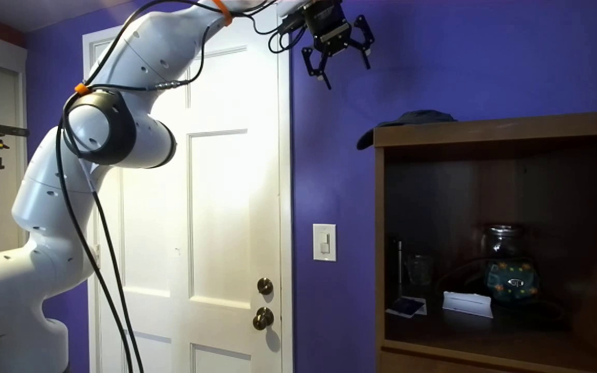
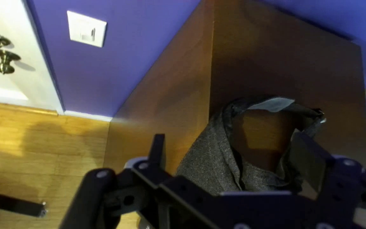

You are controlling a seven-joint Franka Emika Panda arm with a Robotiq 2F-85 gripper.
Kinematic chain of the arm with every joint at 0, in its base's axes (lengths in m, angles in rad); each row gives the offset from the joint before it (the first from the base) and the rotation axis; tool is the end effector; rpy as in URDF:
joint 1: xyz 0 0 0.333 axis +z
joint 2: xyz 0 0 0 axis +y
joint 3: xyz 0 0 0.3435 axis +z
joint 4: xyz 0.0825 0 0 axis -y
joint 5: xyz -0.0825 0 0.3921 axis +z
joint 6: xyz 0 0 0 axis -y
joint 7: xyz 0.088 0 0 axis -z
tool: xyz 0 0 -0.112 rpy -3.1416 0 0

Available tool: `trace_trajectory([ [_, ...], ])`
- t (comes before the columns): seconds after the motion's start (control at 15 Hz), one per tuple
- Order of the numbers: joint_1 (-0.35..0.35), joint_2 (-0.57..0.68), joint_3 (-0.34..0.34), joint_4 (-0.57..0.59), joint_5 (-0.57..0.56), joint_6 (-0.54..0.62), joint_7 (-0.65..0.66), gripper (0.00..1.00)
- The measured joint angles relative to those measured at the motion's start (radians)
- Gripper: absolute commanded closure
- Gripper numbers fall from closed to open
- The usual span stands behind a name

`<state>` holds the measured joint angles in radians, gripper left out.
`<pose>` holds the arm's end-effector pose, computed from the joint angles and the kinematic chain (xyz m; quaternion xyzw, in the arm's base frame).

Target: Remove the half head cap and put it on top of the cabinet

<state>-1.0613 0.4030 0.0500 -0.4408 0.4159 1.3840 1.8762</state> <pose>0.3369 -0.4669 0.8973 -0.2052 0.9227 -0.1571 0.2861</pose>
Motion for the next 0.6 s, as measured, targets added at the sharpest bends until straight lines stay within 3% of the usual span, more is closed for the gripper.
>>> trace_trajectory([
  [0.6,0.110,-0.038,-0.088,0.000,-0.134,-0.027,-0.423,0.00],
])
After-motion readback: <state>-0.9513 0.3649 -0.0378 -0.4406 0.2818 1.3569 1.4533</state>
